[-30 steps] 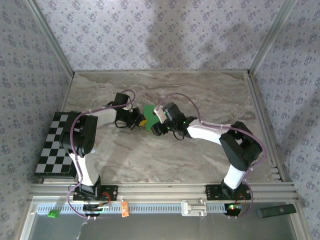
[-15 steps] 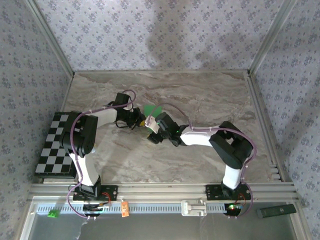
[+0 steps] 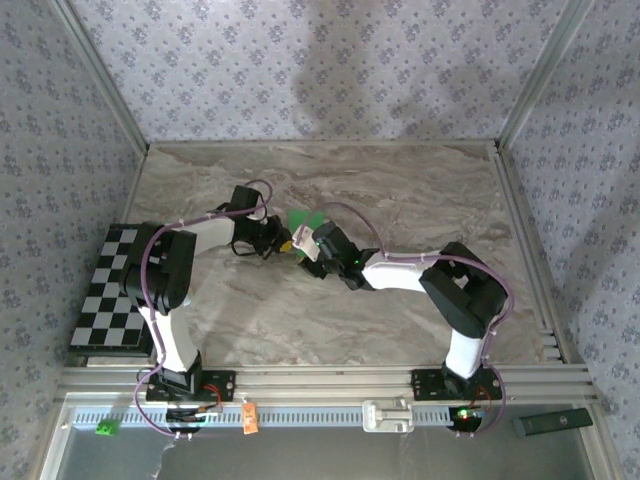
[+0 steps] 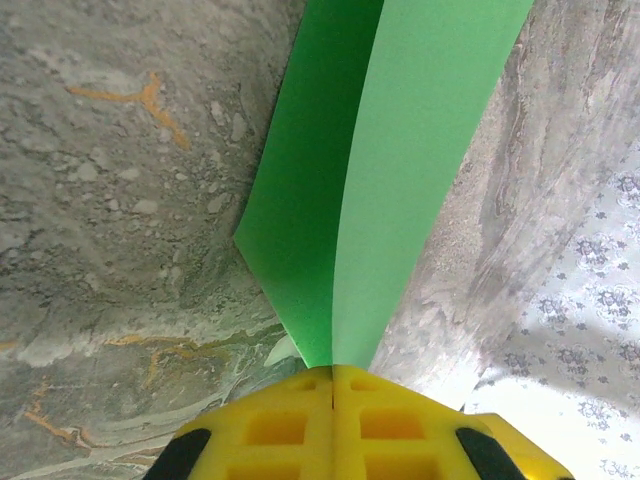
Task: Fold a paper plane with a square sheet of paper (pick it up from the middle)
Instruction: Third fold the triangle at the center of the table.
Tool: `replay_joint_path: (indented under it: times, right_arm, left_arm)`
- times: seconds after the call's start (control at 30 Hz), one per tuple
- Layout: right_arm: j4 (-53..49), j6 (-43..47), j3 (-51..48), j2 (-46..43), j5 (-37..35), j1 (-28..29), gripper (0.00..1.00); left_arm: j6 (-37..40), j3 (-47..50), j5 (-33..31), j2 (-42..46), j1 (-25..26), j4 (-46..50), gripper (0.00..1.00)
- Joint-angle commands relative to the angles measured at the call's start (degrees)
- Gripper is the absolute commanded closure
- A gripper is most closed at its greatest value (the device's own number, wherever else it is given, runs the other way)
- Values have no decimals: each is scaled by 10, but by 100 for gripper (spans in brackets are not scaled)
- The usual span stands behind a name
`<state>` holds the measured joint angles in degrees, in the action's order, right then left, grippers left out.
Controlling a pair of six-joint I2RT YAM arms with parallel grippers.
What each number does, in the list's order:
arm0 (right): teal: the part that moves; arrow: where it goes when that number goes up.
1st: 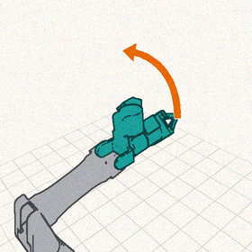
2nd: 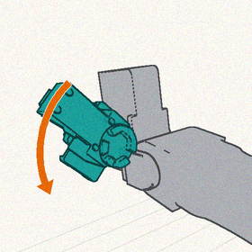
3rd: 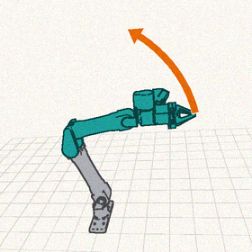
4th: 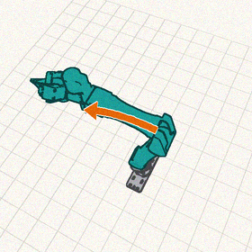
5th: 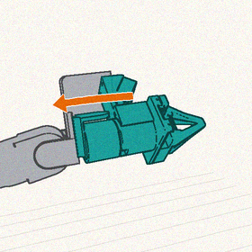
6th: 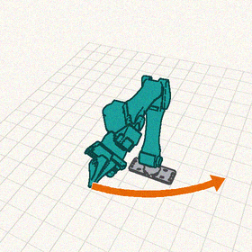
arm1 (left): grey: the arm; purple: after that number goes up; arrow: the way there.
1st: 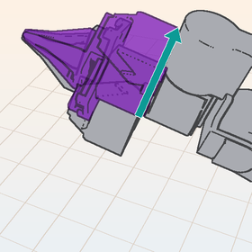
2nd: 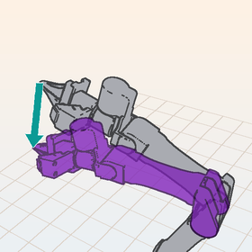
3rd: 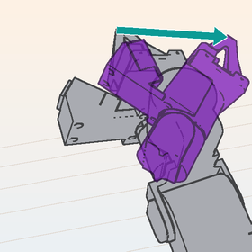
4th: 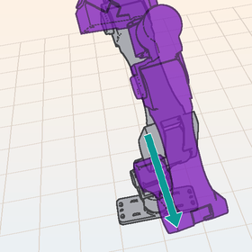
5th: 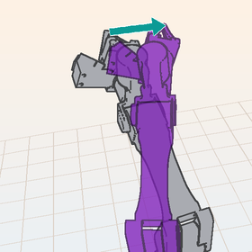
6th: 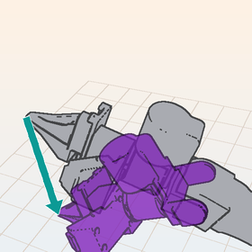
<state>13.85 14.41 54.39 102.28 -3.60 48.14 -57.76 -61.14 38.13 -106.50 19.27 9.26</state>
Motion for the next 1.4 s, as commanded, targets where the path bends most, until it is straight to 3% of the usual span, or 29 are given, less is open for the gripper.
replay_joint_path:
  times: [0.0, 0.37, 0.6, 0.73, 0.97, 1.37]
  right_arm:
    - [10, -10, -3, -19, 21, -1, 55]
    - [-24, -15, 12, -15, 55, 0, 80]
    - [-52, -40, 19, -17, 135, -10, 90]
    - [-76, -75, 30, -11, 174, -13, 92]
    - [-64, -145, 27, 6, 243, -18, 96]
    - [-31, -217, 19, 27, 298, -38, 99]
  left_arm:
    - [-1, -13, 6, 7, 2, 13, 100]
    - [2, -14, -4, 16, 4, 27, 99]
    - [67, -37, -94, 49, -16, 142, 72]
    - [102, -52, -125, 69, -27, 170, 63]
    - [100, -76, -87, 31, -12, 119, 65]
    - [139, -177, -89, -98, 35, 167, 83]
